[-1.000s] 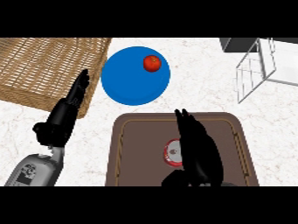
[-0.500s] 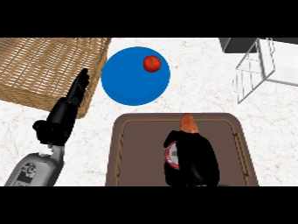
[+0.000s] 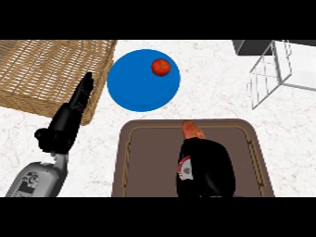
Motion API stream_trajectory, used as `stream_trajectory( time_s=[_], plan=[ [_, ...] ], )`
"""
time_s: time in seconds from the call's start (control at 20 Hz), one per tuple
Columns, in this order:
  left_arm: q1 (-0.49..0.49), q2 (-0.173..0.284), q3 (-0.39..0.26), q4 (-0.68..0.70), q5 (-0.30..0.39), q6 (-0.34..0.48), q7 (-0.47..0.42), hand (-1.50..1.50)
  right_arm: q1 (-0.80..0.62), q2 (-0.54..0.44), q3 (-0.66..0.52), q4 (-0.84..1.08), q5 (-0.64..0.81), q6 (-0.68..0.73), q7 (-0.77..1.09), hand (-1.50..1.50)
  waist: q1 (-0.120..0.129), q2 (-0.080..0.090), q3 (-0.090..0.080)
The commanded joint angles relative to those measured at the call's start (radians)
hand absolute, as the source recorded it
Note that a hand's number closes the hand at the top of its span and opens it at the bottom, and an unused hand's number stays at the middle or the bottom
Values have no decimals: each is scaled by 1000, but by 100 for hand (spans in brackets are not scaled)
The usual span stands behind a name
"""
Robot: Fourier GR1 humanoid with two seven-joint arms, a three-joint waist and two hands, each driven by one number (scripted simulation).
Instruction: Pick the can from the tray and place it in the tiered shelf
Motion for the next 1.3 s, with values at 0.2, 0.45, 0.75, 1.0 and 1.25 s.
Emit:
stream_trajectory(
  time_s=[0.2,0.45,0.75,1.0,1.25],
  plan=[
    [32,-17,0,64,-10,-3,61,0,48,-74,-190,26,-12,-100,-90,150,-2,14,-9],
    [14,-26,3,105,-19,-9,29,0,0,34,-224,-153,-1,-201,-61,150,-18,13,-9],
    [43,-4,23,68,-4,-38,41,0,-54,38,-258,-342,85,-182,11,150,-8,10,-10],
    [72,-16,11,35,-19,-28,46,0,-118,-8,-358,-485,136,-51,103,150,-5,9,-10],
    [46,-9,31,61,-24,-37,39,0,-254,-7,-406,-503,240,55,174,150,-2,10,-11]
  ],
)
